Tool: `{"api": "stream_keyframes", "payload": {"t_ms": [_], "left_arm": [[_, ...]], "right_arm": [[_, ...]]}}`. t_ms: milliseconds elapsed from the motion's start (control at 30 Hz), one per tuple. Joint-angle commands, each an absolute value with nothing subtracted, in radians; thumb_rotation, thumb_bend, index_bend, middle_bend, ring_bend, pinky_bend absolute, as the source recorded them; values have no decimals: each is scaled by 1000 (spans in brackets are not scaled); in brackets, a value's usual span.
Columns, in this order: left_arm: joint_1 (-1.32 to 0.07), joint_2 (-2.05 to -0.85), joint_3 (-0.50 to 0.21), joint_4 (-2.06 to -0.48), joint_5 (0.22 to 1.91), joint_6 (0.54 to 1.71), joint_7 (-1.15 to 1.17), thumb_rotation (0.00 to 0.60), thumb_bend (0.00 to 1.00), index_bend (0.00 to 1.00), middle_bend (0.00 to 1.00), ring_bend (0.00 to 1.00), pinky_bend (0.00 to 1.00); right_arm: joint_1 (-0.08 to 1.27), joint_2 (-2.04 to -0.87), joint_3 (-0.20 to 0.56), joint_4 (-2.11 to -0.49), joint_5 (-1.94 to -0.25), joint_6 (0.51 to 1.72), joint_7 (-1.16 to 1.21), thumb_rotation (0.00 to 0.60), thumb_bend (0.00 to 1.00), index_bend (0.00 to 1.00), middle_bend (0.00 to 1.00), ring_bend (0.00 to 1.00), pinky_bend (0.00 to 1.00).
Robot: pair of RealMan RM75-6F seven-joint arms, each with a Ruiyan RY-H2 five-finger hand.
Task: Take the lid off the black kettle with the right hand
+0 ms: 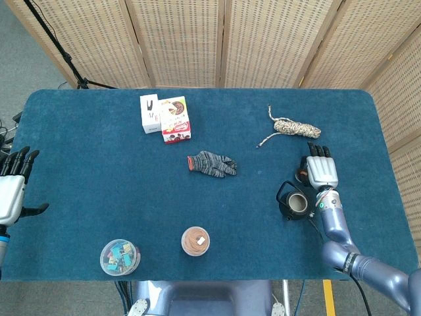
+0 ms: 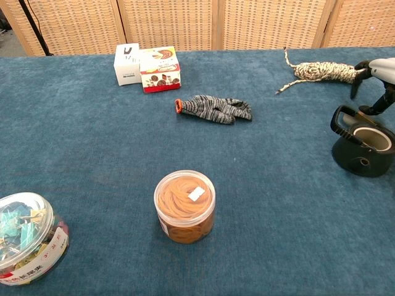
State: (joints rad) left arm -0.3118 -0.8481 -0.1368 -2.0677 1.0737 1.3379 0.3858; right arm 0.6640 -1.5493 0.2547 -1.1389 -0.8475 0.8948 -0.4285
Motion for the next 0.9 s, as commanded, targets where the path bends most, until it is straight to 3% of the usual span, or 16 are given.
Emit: {"api": "stream_keyframes", "payload": {"t_ms": [33,367,433,567,667,900], "left_arm": [[-310,-846,-136,-2068,1076,1339,383,600,0,0,0,0,0],[-287,-837,-120,-2063,1105,1348,346,600,0,0,0,0,0],[-277,-837,-112,-2057,1117,1351,330,600,0,0,0,0,0],[-254,-852,-95,-2018,1168,1362,284,600,0,0,0,0,0],[-234,-895,-77,-1947,1243,1390,244,600,0,0,0,0,0],[-199,-942,-47,-1879,1290,1401,186,600,0,0,0,0,0]], "right_arm": [[662,-1536,256,-1167,-850,913,-431,600,428,307,0,0,0],[602,-1422,244,-1389,-942,1060,-419,600,425,300,0,0,0],[576,-1387,230,-1439,-983,1099,-403,600,384,294,0,0,0],[510,-1321,185,-1511,-1087,1175,-345,600,120,205,0,0,0],[457,-1293,144,-1521,-1162,1240,-309,600,7,133,0,0,0],[358,-1254,80,-1522,-1275,1355,-227,600,0,40,0,0,0]]}}
